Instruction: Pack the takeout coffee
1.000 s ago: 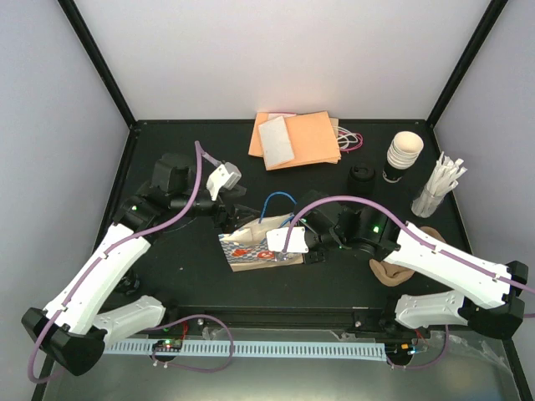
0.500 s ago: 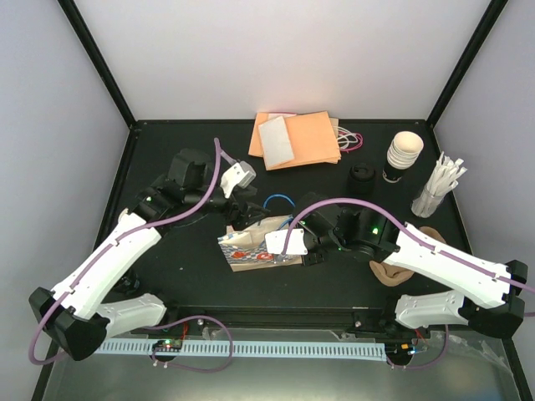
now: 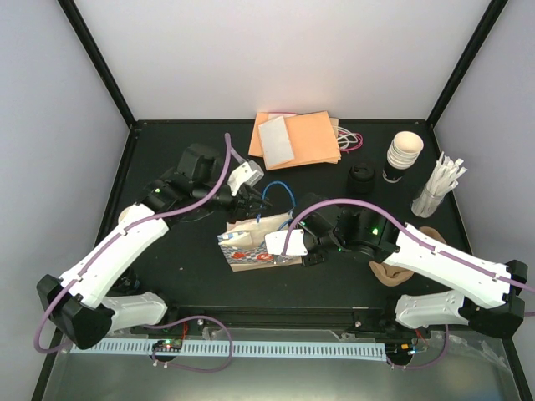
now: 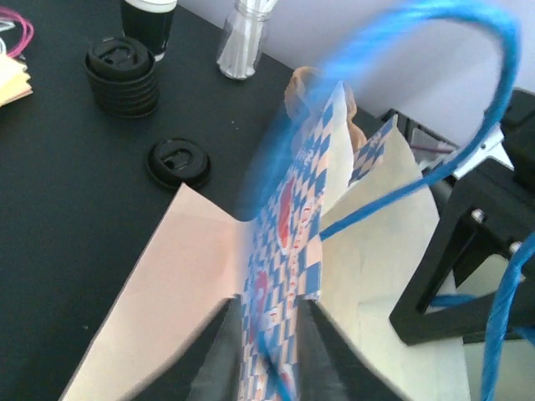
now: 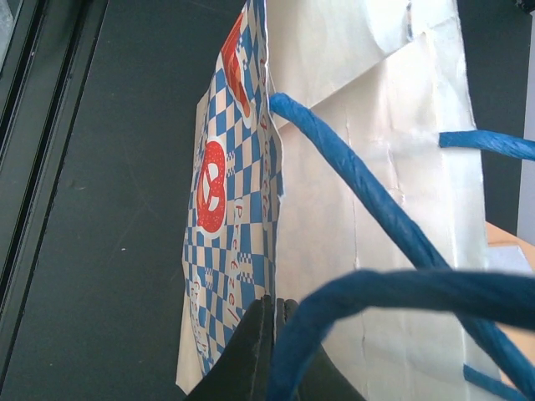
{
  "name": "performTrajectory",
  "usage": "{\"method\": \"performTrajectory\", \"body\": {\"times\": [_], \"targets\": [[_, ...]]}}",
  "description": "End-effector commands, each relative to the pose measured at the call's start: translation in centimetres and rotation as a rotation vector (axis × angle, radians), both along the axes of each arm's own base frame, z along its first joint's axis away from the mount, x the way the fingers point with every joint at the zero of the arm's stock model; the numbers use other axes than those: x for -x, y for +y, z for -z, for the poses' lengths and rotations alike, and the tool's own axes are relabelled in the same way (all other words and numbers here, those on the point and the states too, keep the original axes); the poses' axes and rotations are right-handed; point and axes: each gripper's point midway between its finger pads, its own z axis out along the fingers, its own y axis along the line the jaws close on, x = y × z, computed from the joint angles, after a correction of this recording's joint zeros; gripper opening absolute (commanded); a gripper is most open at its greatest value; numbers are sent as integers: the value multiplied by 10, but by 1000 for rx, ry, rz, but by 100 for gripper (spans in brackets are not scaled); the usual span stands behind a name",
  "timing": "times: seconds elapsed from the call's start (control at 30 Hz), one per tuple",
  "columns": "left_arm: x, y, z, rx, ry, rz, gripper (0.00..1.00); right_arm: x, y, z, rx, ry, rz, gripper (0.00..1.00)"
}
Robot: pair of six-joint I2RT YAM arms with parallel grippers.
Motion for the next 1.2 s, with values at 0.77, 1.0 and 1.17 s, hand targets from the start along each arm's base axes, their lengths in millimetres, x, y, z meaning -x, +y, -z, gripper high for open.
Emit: {"method": "performTrajectory", "body": {"times": [0.77, 1.0, 1.17], "targets": [[-92, 83, -73, -146, -261, -673, 2, 22, -13, 15, -15, 70, -32, 21], [-108, 118, -85, -130, -263, -814, 2, 33, -19, 23, -5, 117, -52, 21], [-107, 116, -91, -104, -271, -772, 2, 32, -21, 29, 13, 120, -40, 22]]}}
